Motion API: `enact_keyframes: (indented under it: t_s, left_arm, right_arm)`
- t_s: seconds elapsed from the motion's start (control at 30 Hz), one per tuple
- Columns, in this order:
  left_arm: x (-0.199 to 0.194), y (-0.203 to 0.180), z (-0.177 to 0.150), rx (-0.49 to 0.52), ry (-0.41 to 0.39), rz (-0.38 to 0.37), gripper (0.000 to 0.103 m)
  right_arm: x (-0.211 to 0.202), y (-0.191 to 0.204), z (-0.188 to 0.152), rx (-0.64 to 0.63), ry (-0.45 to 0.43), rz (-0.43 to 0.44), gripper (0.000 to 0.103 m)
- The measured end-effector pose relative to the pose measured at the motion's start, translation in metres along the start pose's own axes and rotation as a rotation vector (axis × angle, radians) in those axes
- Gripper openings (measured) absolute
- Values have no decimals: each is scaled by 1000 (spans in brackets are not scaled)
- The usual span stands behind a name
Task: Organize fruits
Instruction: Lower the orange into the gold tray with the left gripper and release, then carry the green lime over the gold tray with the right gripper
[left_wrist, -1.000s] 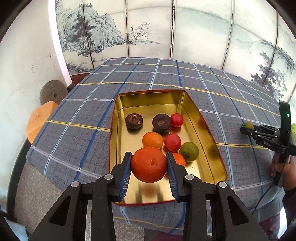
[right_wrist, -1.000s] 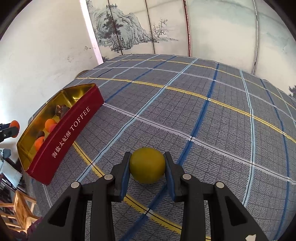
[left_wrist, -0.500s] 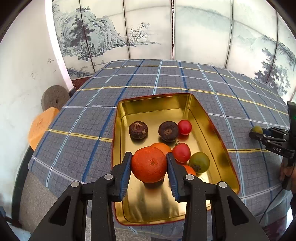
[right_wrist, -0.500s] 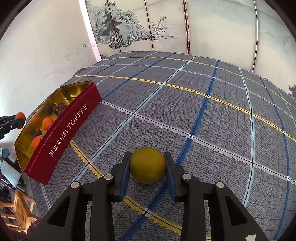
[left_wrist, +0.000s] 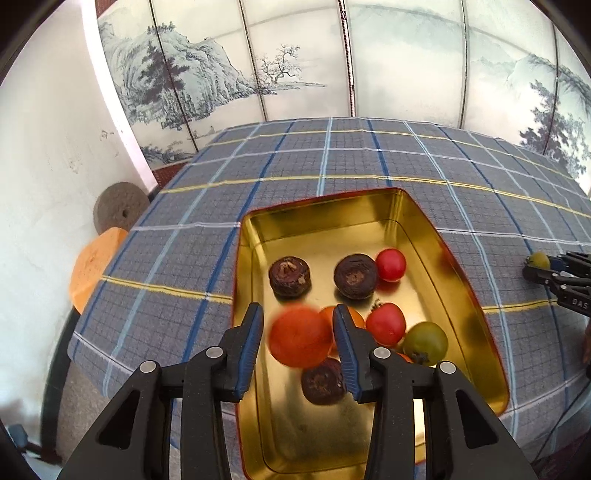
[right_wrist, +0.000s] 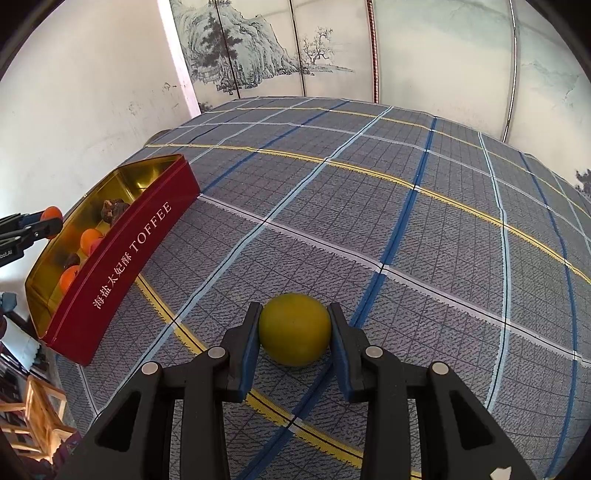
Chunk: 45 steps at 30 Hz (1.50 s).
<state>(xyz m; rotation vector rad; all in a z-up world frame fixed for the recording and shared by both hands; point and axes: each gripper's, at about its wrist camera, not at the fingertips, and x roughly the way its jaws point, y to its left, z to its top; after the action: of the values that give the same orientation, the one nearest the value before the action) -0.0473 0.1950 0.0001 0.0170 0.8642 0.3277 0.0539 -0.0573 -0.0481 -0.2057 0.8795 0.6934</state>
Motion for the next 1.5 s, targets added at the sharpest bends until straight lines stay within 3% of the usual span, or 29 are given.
enact_keyframes:
  t_s: [0.07,0.13,0.33,0.77,1.13,1.5]
  left_arm:
    - [0,-1,2,9,-11,16,57]
    - [-3,-1,5,9,-39,51,81]
    - [-18,0,6,5,-84,94,93]
    - [-37,13,-14,-101,-75,87,95]
    - [-50,16,-26,-143,-94,69,95]
    - [-50,24,-39,-180,-70,69,95]
  right_arm:
    - [0,0,0,-1,1,-1,32]
    - [0,0,0,-4,2,1,32]
    - [-2,7,-1,-32,-9,-11,32]
    - [-24,29,6,-29,-50,48,32]
    - [-51,104,40,-146,-122,168,32]
    - [-33,161,59,-213,-99,261,33]
